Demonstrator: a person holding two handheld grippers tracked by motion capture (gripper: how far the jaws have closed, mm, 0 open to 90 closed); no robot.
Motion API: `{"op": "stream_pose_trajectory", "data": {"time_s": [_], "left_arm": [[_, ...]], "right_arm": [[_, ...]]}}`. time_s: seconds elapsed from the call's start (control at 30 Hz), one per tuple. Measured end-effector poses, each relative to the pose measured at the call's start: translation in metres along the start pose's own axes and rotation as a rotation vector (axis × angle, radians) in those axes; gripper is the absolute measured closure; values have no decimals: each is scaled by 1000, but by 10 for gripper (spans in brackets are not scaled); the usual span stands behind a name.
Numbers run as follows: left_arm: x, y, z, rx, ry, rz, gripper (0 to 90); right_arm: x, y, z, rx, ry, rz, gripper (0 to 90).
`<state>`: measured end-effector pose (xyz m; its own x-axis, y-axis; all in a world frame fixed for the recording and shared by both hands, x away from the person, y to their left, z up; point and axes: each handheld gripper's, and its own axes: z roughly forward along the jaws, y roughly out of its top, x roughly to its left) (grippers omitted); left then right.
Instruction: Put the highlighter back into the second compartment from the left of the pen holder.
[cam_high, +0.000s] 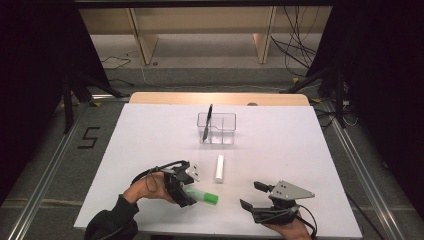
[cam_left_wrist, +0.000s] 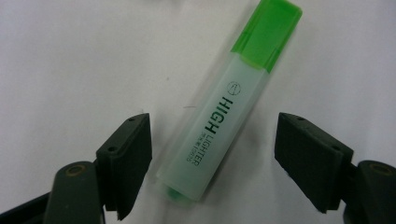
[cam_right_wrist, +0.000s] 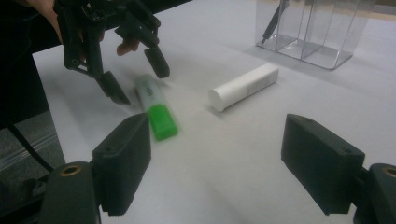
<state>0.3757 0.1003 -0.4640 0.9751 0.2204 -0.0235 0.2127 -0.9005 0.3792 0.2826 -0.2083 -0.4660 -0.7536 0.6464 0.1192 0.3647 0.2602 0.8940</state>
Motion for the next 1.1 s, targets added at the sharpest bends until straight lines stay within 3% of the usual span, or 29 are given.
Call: {"op": "stream_pose_trajectory", "data": {"time_s": [0.27, 0.67, 0.87, 1.1], "left_arm": [[3, -3, 2, 8, -26, -1, 321], [6, 3, 2, 36, -14, 41, 425], [4, 7, 2, 76, -1, 108, 510], [-2, 7, 1, 69, -7, 188, 630]], "right_arm": [[1, 0, 1, 7, -1, -3, 251], [3, 0, 3, 16, 5, -13, 253], [4, 0, 5, 24, 7, -15, 254], [4, 0, 5, 28, 5, -17, 255]]}}
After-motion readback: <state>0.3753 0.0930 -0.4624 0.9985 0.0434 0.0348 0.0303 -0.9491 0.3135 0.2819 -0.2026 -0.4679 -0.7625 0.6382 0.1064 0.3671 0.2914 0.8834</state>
